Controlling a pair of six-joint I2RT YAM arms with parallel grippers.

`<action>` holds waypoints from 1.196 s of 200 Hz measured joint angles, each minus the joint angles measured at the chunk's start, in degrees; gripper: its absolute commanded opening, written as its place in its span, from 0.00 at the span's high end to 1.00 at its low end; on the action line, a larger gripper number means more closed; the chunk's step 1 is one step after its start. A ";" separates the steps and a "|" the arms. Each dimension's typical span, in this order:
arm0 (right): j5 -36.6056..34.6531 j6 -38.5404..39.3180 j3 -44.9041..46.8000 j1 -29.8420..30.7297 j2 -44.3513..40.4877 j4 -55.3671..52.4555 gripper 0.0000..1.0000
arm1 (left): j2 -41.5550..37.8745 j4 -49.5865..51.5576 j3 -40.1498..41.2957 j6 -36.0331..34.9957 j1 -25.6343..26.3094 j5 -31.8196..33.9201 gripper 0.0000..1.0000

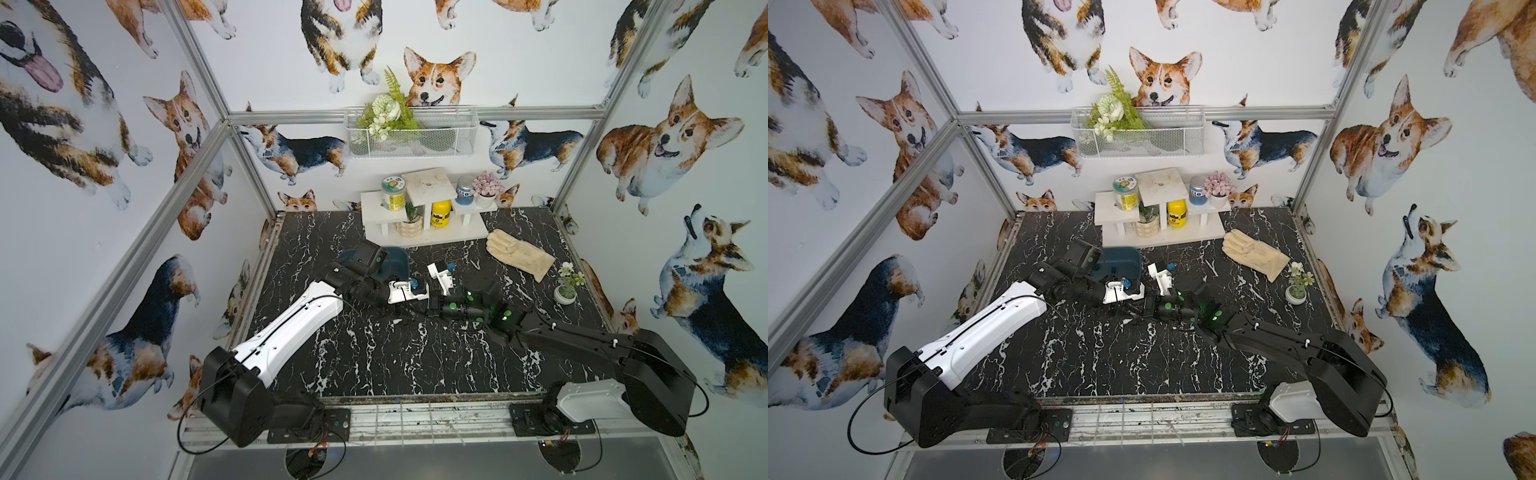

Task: Put the nuts on the desktop into the storage box
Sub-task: Pick up the nut from the center of the board.

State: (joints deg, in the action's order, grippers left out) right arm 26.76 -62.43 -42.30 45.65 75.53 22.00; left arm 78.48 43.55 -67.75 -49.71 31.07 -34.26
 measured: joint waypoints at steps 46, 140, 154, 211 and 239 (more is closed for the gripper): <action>-0.83 -0.13 0.74 -0.44 -0.07 -0.02 0.84 | 0.13 -0.22 0.00 0.61 -0.04 0.02 0.52; -2.84 -3.50 3.30 -1.49 -0.48 0.92 0.84 | 0.44 -1.16 -0.24 2.58 -0.07 -0.57 0.62; -2.97 -4.57 3.80 -1.51 -0.42 1.27 0.84 | 0.72 -1.51 0.31 3.58 -0.07 -1.07 0.62; -3.58 -7.96 5.81 -1.46 -0.46 6.40 0.85 | 1.40 -5.29 2.12 7.69 -0.09 -1.55 0.55; -4.63 -9.16 6.34 -1.49 -0.98 8.09 0.85 | 1.97 -7.26 2.36 10.36 -0.07 -1.90 0.58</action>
State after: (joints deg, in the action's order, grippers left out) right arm 22.13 -71.59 -35.97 44.16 74.54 30.09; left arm 80.44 36.29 -65.39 -39.35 31.00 -36.16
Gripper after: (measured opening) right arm 0.173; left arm 0.457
